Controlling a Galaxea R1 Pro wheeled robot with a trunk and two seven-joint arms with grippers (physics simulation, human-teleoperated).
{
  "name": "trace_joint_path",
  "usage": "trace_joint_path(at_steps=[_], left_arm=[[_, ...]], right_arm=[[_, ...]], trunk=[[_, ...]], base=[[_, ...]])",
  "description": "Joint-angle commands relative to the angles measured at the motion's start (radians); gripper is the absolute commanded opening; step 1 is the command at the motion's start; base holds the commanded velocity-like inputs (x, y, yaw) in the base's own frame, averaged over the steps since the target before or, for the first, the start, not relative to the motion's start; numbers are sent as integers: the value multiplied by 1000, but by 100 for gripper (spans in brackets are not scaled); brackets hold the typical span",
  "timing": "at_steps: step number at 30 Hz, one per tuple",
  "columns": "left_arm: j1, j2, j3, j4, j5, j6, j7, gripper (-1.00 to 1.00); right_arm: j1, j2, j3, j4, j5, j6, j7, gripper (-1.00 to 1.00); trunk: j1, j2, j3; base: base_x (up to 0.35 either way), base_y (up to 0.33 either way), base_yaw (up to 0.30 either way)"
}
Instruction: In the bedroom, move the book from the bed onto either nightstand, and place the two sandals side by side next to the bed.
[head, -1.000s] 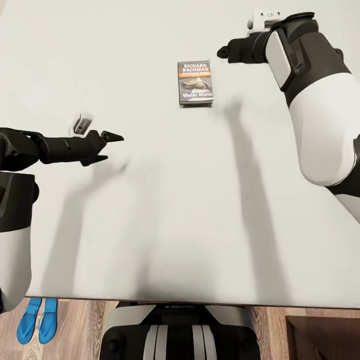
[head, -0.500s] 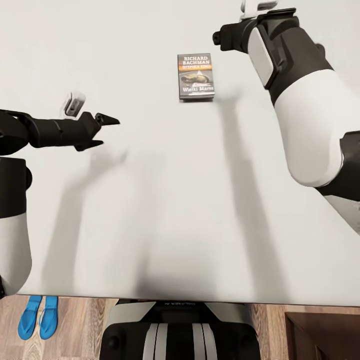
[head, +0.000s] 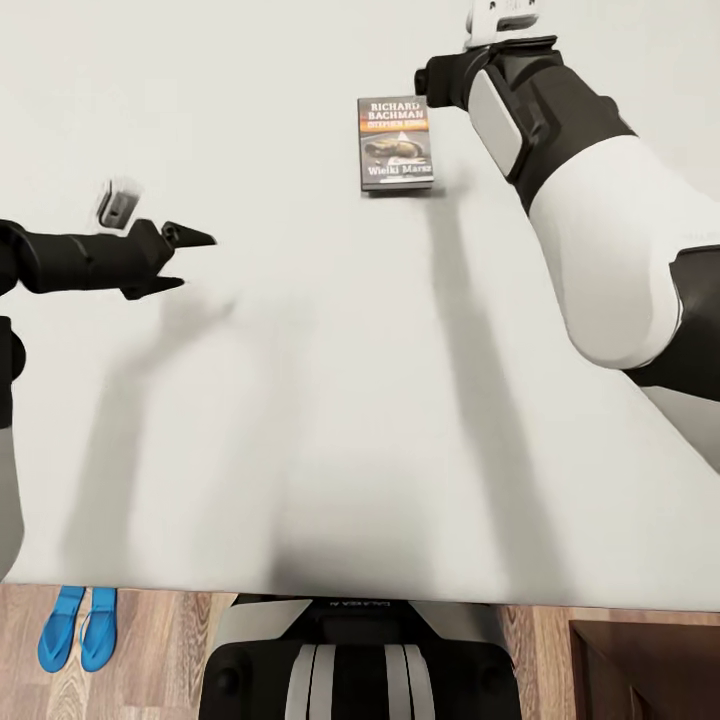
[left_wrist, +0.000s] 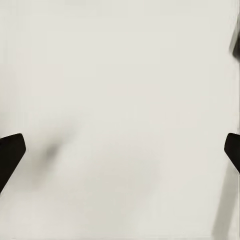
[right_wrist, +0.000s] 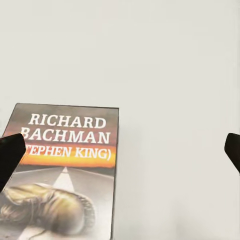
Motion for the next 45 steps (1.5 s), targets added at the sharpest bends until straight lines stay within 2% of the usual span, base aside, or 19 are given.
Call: trace_joint_path(at_steps=[1, 2, 3, 5, 6, 10, 19, 33, 45], left_arm=[[-1, 9, 2, -1, 26, 1, 8, 100], [0, 16, 5, -1, 43, 1, 7, 100], [1, 33, 9, -1, 72, 1, 5, 100], [2, 50, 12, -1, 93, 1, 4, 100], [2, 69, 14, -1, 108, 2, 3, 100], [3, 96, 16, -1, 126, 2, 2, 100], [-2, 105, 17, -1, 134, 2, 0, 100], [-31, 98, 15, -1, 138, -5, 3, 100], [-33, 99, 17, 0, 139, -9, 4, 100]], right_arm=[[-2, 0, -1, -1, -8, 6, -4, 100], [-3, 0, -1, 0, -26, 6, -6, 100], [-5, 0, -1, 1, -66, 4, -8, 100], [-6, 0, -1, 1, -98, 2, -10, 100], [-7, 0, -1, 1, -118, 1, -11, 100], [-8, 0, -1, 1, -142, -1, -15, 100], [2, 0, -2, 2, -151, -13, -24, 100], [14, 0, -2, -17, -161, -14, -26, 100], [21, 0, -4, -44, -163, -13, -25, 100]], trunk=[[0, 0, -1], [0, 0, -1], [0, 0, -1], [0, 0, -1], [0, 0, -1], [0, 0, -1], [0, 0, -1], [0, 0, -1], [0, 0, -1]], base=[[0, 0, 5], [0, 0, 4], [0, 0, 2], [0, 0, 2], [0, 0, 0], [0, 0, 0], [0, 84, 0], [0, 43, 0], [-16, 49, 0]])
